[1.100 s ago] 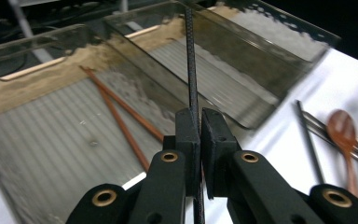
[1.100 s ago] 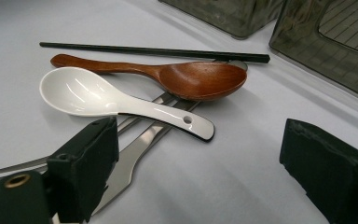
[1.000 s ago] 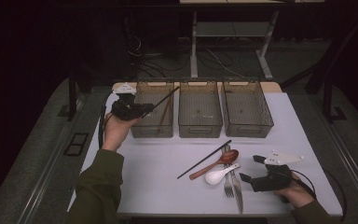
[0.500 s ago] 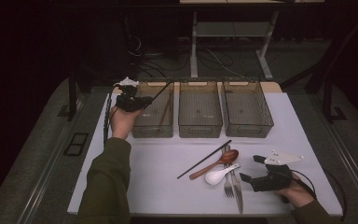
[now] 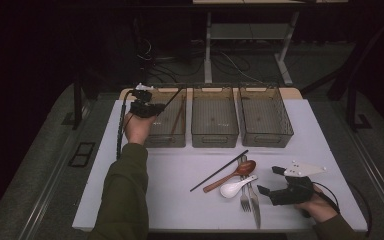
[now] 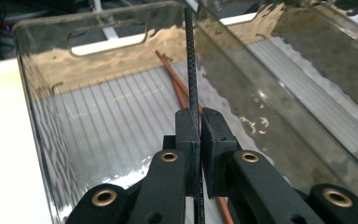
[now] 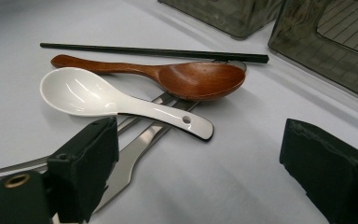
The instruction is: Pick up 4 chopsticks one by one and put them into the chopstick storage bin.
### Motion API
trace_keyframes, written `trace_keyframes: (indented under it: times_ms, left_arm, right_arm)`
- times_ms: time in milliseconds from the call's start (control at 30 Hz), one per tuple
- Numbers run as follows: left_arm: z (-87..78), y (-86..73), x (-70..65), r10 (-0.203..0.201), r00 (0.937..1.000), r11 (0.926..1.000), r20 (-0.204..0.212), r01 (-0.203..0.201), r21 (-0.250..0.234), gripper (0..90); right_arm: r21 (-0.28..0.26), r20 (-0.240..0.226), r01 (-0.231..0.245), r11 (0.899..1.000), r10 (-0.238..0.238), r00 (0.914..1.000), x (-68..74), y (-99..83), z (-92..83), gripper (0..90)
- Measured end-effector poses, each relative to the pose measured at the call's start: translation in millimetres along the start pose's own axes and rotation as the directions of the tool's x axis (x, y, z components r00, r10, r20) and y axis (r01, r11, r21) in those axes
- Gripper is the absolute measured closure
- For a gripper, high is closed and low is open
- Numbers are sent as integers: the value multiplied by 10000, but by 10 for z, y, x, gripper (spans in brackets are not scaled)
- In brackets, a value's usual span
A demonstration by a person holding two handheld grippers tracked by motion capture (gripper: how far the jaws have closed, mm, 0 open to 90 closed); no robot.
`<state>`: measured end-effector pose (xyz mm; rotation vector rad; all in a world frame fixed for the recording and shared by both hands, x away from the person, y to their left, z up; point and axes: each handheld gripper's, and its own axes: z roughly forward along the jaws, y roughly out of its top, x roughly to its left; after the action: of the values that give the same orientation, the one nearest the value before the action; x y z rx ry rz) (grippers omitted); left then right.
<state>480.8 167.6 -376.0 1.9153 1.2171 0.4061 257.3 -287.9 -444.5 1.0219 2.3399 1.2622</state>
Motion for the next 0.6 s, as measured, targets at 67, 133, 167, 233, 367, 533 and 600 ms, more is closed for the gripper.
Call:
trace_keyframes:
  times_ms: [67,133,167,233,367,533,600]
  left_arm:
    - [15,-7,16,-99,9999,9999,-52,99,41,852]
    - [27,-10,25,-148,9999,9998,-89,149,98,851]
    - [31,-10,28,-198,9998,9998,-96,199,86,851]
    - [37,-10,29,-233,9996,9997,-163,234,75,851]
    - [47,-15,35,-343,9990,9994,-283,345,71,832]
    - [48,-13,29,-273,9994,9996,-190,273,-14,796]
    - [49,-11,22,-219,9997,9998,-137,218,-32,781]
  right_arm:
    - [-7,-11,-10,10000,10,10000,1,1,-2,115]
    - [-8,-17,-7,10000,7,10000,0,1,-2,115]
    - [-1,-13,-8,10000,8,10000,-1,0,-2,115]
    - [2,-9,0,10000,0,10000,-1,0,-1,115]
    - [5,-9,-7,10000,7,10000,-1,0,-2,115]
    - [8,-5,15,10000,-15,10000,-2,-1,-1,115]
    - [11,-6,2,10000,-2,10000,-2,-1,-2,115]
